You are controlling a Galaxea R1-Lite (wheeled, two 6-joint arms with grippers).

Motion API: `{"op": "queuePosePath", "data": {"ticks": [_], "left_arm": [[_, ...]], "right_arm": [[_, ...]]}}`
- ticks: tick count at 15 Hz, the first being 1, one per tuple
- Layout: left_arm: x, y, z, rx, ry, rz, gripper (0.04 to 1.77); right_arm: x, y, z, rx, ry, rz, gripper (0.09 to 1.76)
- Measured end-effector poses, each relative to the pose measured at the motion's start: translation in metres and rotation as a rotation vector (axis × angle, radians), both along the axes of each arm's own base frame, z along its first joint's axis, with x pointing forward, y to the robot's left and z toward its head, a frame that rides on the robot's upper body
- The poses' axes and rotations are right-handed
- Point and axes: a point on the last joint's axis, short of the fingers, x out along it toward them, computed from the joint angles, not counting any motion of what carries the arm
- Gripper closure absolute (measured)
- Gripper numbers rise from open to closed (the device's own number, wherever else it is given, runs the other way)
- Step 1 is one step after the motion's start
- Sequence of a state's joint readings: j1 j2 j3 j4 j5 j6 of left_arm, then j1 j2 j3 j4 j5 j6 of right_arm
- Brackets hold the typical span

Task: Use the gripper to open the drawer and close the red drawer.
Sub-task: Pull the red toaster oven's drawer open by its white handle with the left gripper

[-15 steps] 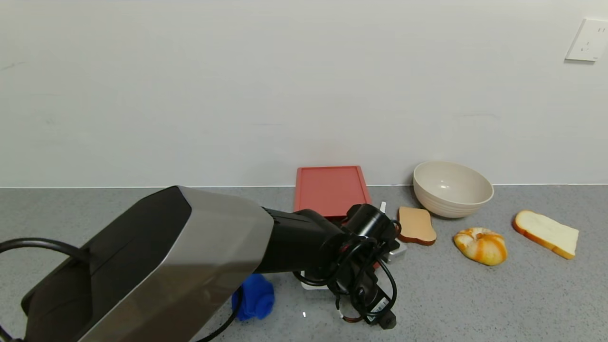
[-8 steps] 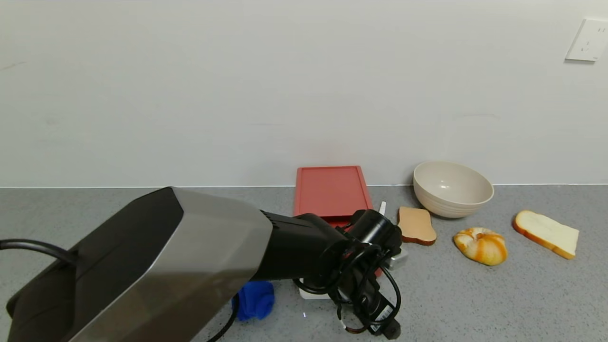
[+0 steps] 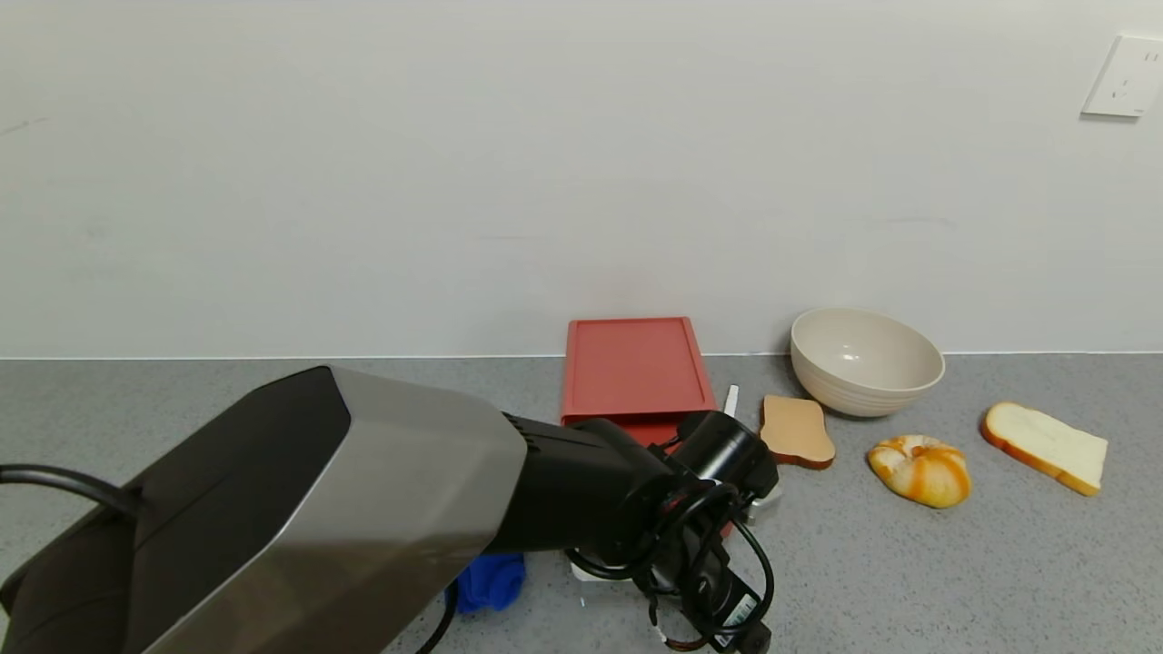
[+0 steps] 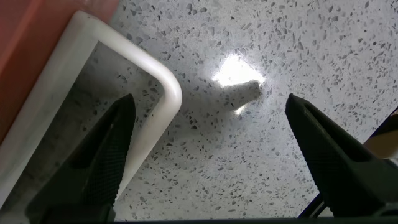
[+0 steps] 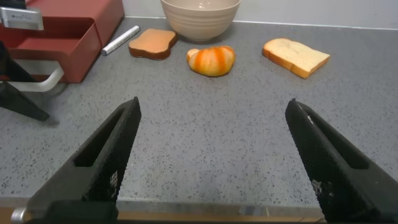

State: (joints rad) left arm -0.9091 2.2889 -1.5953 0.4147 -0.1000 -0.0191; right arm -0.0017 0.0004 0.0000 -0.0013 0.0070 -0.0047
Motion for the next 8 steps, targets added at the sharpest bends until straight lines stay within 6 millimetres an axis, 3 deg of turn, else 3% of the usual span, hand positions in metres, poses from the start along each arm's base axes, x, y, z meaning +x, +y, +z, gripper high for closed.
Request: {"op": "queuePosePath", "data": {"ticks": [8], "left_arm": [[-0.0084,-0.0035,0.0019,-0.004,0.022,0.015,0.09]], "right_arm": [[0.0000,0.0000,0.0000,0.000,0.000,0.000,0.14]]}}
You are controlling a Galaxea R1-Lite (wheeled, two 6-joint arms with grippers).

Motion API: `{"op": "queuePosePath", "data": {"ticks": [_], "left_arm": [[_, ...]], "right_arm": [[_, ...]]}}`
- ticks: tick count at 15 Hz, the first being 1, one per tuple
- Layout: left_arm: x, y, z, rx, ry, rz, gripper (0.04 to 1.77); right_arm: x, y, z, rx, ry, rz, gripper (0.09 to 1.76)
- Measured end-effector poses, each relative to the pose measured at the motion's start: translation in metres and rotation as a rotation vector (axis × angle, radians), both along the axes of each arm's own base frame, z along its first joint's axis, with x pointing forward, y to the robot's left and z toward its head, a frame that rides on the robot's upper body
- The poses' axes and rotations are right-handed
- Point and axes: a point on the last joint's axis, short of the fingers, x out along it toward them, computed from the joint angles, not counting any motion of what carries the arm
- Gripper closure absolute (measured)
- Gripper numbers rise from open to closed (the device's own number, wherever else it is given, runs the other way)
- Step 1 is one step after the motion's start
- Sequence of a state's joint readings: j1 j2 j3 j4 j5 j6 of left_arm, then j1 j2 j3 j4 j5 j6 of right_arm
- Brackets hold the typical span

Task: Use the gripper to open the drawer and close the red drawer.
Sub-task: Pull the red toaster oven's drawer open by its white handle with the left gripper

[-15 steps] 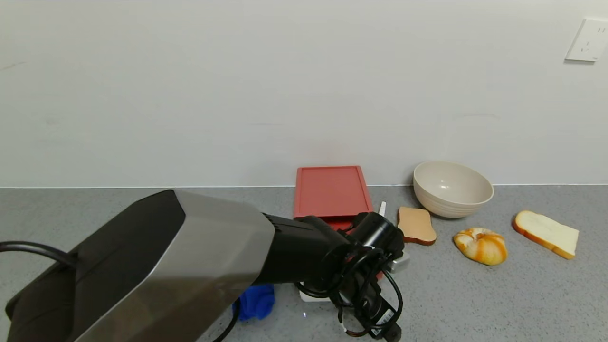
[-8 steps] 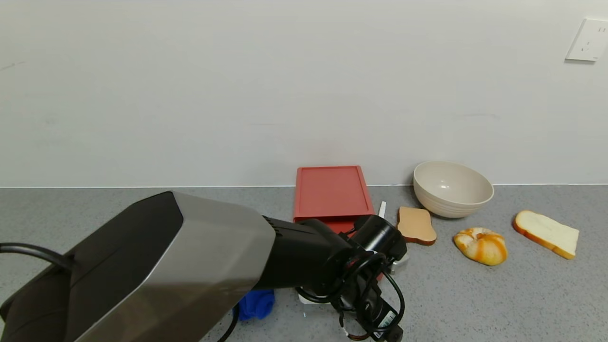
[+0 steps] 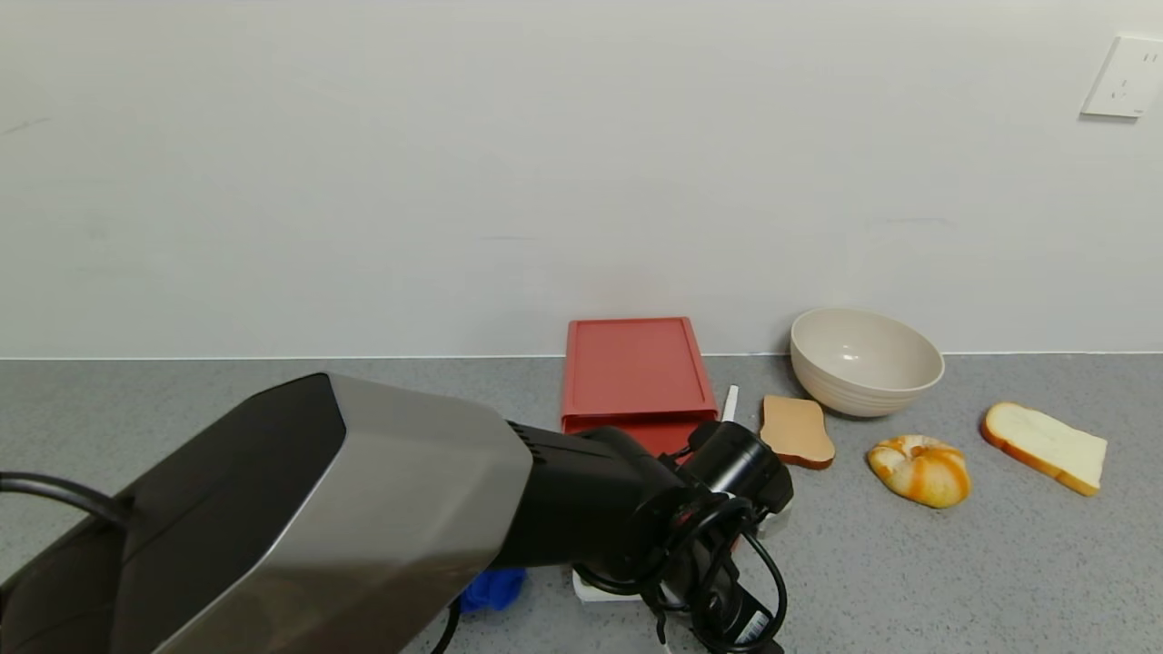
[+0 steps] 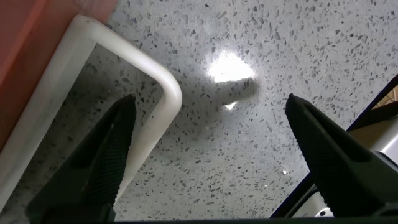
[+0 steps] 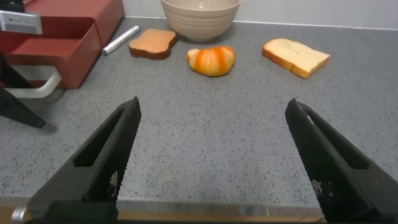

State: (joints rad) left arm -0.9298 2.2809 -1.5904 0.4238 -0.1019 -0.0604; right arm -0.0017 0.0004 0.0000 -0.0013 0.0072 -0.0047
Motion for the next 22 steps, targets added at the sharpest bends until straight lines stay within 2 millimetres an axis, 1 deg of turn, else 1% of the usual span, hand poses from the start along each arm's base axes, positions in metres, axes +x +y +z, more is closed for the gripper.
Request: {"op": "queuePosePath", "data": {"ticks": [6,8,15,18,20,22], "left_arm": [[-0.001,0.000,0.001,-0.001,-0.001,0.000,0.09],[0.000,0.000,0.004,0.010,-0.030,0.010,0.09],[0.001,0.001,0.019,0.041,-0.142,0.008,0.09],[-0.005,0.009,0.036,0.060,-0.141,0.007,0.09],[-0.010,0.015,0.054,0.052,-0.153,0.011,0.09],[-0.014,0.023,0.075,0.036,-0.201,0.046,0.09]], "right_arm": [[0.000,0.000,0.000,0.000,0.000,0.000,0.14],[0.000,0.000,0.000,0.000,0.000,0.000,0.14],[0.000,0.000,0.000,0.000,0.000,0.000,0.14],[0.000,0.000,0.000,0.000,0.000,0.000,0.14],[0.000,0.000,0.000,0.000,0.000,0.000,0.14],[0.000,0.000,0.000,0.000,0.000,0.000,0.14]]}}
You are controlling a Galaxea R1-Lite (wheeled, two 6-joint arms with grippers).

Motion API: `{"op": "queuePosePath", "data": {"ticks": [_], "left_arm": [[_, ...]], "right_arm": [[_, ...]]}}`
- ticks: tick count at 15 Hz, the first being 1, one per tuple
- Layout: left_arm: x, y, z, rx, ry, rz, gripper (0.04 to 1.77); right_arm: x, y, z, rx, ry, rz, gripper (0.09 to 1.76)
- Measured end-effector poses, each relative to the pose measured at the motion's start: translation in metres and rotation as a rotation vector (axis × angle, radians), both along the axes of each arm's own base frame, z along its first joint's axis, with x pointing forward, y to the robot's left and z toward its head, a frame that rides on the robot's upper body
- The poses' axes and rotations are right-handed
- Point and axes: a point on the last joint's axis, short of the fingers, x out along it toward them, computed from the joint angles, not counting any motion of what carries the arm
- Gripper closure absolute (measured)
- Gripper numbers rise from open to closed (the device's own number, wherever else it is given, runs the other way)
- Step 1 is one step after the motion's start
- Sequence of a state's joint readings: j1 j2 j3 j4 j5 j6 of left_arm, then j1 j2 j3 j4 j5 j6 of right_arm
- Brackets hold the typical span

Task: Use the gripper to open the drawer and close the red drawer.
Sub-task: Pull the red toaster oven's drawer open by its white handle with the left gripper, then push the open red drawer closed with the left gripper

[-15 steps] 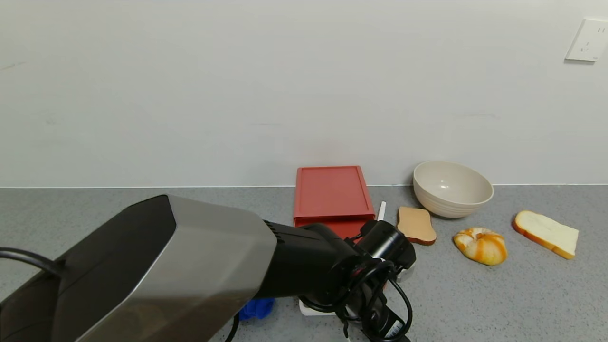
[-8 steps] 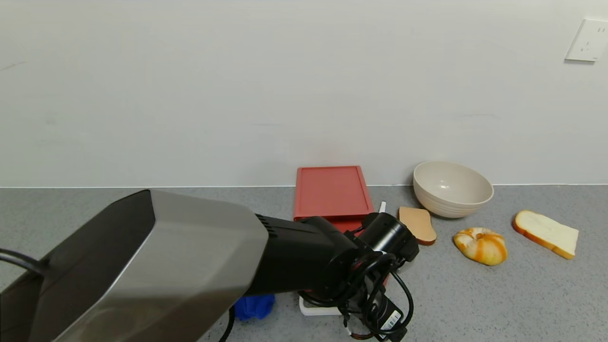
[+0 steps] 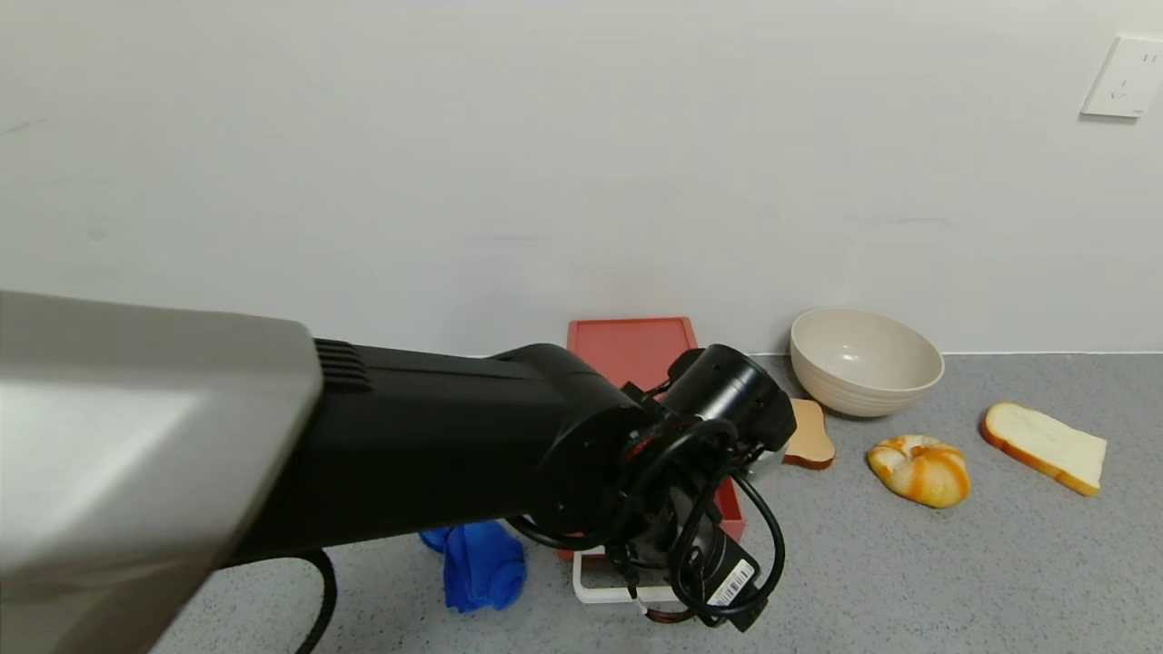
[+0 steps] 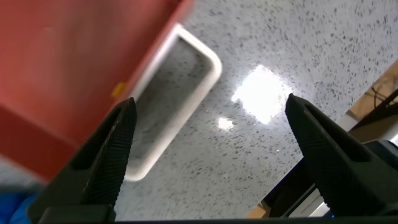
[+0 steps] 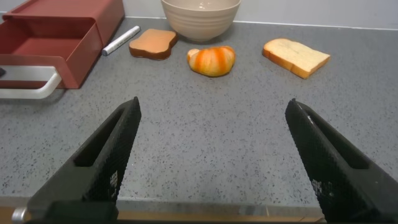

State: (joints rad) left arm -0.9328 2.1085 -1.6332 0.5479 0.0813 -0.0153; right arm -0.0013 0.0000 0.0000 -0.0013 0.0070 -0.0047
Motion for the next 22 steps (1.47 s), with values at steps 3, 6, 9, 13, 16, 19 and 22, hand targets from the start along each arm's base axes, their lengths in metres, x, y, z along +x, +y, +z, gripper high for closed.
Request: {"op": "queuePosePath", "data": {"ticks": [3,6,9,13,16,19,22], "left_arm": [[-0.003,0.018,0.029,-0.058,-0.045,0.113,0.09],[-0.006,0.047,0.051,-0.111,-0.063,0.176,0.09],[0.000,0.088,0.067,-0.189,-0.078,0.241,0.09],[0.009,0.136,0.081,-0.265,-0.118,0.323,0.09],[0.016,0.164,0.092,-0.311,-0.180,0.404,0.09],[0.022,0.188,0.101,-0.337,-0.228,0.477,0.09],[0.025,0.205,0.105,-0.355,-0.236,0.520,0.09]], "right_arm": [[0.000,0.000,0.000,0.000,0.000,0.000,0.14],[0.000,0.000,0.000,0.000,0.000,-0.001,0.14],[0.000,0.000,0.000,0.000,0.000,-0.002,0.14],[0.000,0.000,0.000,0.000,0.000,-0.002,0.14],[0.000,0.000,0.000,0.000,0.000,-0.002,0.14],[0.000,0.000,0.000,0.001,0.000,-0.002,0.14],[0.000,0.000,0.000,0.000,0.000,-0.002,0.14]]}}
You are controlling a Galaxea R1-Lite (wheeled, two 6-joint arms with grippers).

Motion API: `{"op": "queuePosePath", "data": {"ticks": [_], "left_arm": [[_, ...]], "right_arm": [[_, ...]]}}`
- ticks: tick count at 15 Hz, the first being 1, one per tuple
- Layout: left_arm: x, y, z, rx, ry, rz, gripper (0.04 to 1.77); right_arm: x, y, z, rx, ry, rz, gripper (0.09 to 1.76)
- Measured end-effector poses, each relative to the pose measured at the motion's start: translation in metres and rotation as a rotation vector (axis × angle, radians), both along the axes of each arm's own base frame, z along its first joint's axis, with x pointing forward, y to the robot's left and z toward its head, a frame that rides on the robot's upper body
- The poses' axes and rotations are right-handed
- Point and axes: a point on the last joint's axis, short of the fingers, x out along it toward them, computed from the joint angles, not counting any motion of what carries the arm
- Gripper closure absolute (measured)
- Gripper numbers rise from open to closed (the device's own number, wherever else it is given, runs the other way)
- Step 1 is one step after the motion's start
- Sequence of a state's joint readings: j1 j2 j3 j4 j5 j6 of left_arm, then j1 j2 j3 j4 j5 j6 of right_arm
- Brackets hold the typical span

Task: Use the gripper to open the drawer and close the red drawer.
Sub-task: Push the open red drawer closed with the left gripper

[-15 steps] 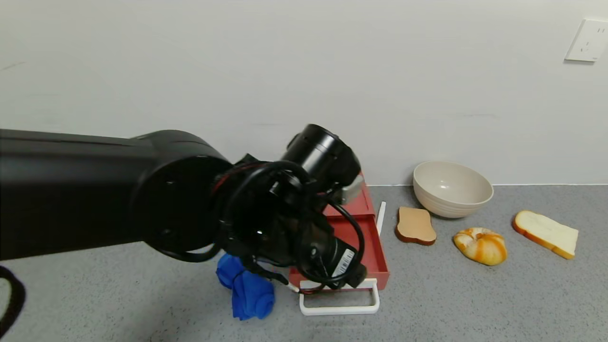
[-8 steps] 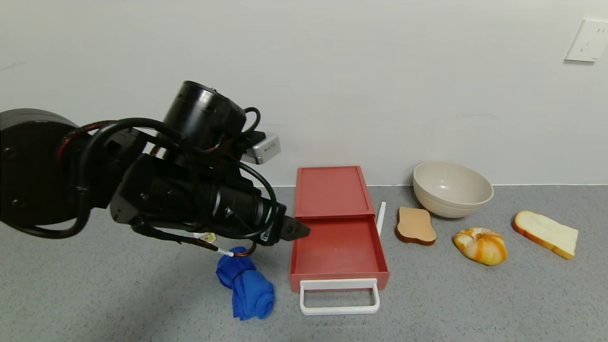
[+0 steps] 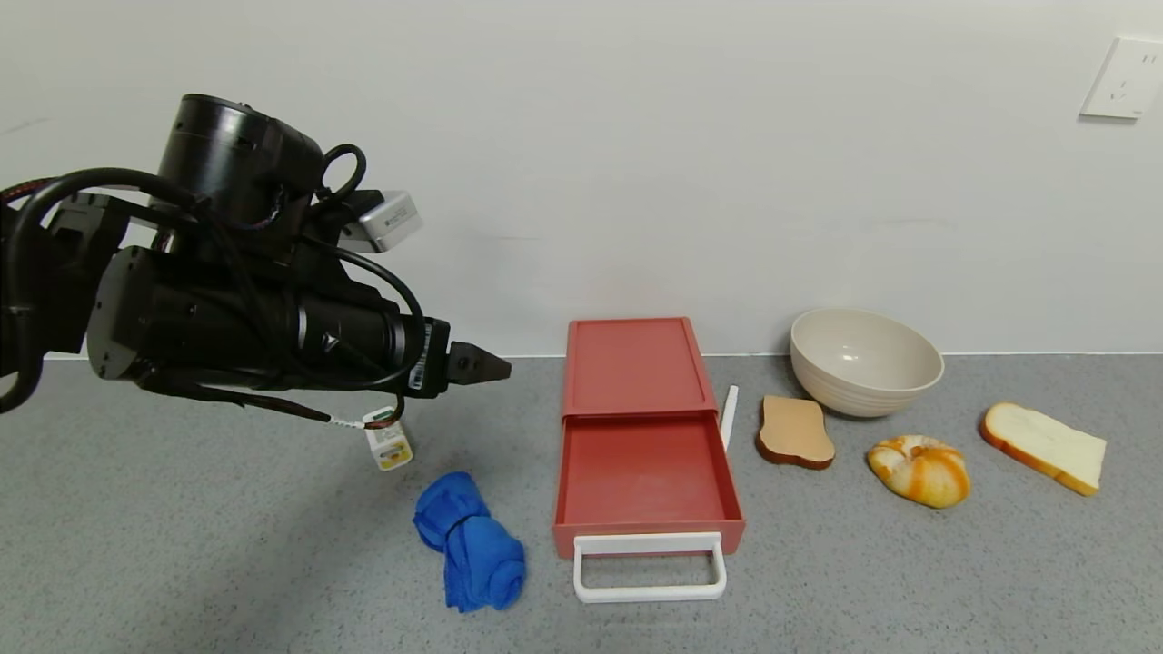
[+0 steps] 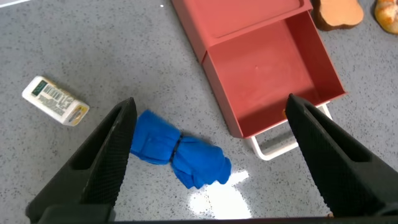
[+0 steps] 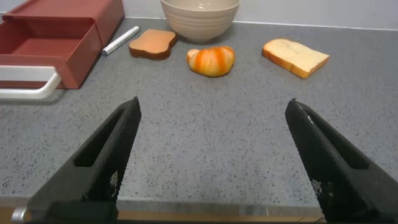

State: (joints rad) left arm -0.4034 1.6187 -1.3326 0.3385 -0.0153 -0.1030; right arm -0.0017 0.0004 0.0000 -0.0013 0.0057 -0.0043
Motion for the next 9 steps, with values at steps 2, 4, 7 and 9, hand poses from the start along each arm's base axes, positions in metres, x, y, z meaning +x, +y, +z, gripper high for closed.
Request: {"op": "queuePosePath", "data": {"ticks": [2,4,7,9], "left_arm": [[0.0007,0.0060,-0.0002,-0.002,0.002,0.016,0.09],[0.0010,0.0097,-0.0019,-0.001,0.007,0.027,0.09],[0.0006,0.0112,-0.0027,-0.003,0.012,0.032,0.09],[0.0001,0.0114,-0.0035,-0.003,0.014,0.032,0.09]], "right_arm": [[0.0000,0.0000,0.0000,0.000,0.000,0.000,0.14],[0.0000,0.0000,0.0000,0.000,0.000,0.000,0.14],[0.0000,0.0000,0.0000,0.000,0.000,0.000,0.14],[0.0000,0.0000,0.0000,0.000,0.000,0.000,0.14]]}}
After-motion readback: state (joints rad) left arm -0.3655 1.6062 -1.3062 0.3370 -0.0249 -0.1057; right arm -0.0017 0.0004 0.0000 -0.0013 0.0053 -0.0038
